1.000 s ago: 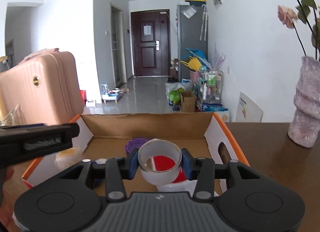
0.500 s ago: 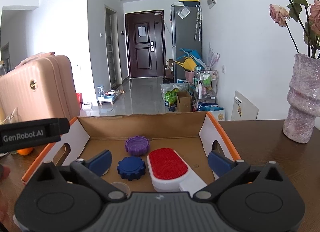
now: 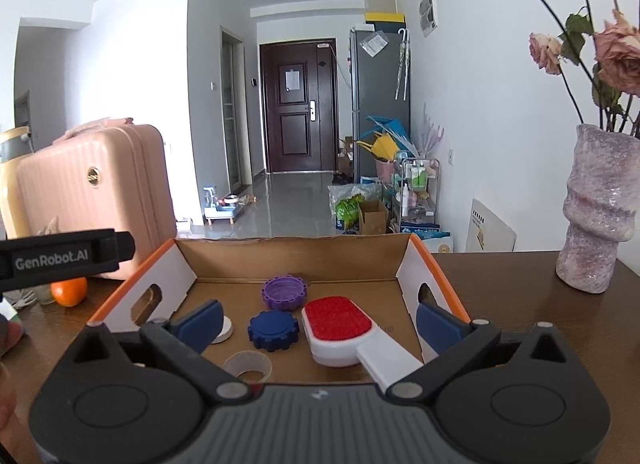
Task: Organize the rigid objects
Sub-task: 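Open the right gripper to drop the tape while the left gripper releases the plug adapter, then withdraw both open grippers from the box back over the table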
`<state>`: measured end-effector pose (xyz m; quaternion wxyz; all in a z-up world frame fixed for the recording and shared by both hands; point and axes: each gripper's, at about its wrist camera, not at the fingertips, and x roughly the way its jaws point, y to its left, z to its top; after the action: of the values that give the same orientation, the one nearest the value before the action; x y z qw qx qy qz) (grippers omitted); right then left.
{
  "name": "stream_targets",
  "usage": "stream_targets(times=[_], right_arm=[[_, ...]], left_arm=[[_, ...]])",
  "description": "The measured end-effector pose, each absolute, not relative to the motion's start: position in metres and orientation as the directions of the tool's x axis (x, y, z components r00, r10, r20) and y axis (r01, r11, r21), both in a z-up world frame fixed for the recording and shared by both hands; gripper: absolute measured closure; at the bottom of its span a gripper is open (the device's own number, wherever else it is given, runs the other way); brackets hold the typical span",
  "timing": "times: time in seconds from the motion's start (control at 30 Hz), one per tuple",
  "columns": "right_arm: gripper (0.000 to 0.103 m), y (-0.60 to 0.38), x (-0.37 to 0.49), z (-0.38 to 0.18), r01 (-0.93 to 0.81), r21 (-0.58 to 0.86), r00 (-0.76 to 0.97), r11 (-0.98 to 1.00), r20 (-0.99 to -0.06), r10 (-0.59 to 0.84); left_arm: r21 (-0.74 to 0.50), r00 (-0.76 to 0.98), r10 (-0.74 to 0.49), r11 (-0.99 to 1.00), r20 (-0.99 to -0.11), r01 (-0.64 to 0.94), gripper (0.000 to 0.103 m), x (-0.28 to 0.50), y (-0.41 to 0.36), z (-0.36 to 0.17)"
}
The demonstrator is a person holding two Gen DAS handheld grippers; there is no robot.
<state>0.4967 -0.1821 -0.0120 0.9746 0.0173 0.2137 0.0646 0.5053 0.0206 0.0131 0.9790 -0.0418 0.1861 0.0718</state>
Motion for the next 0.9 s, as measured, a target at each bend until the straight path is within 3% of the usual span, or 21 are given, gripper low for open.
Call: stream_targets(times=[0.57, 0.9], right_arm=[[0.0, -0.191, 0.419, -0.01, -0.106, 0.04, 0.926, 0.994, -0.361, 0.113], [0.0, -0.199, 0.384, -0.021, -0.079, 0.03, 0.923, 0.996, -0.375, 0.085]], left_arm=[[-0.045, 0.917, 0.117, 0.988, -0.382, -0.145, 0.0, 0.437, 0.021, 0.005], [-0.042, 0.905, 0.102, 0.991, -0.414, -0.131, 0.0, 0.398, 0.02, -0.007]])
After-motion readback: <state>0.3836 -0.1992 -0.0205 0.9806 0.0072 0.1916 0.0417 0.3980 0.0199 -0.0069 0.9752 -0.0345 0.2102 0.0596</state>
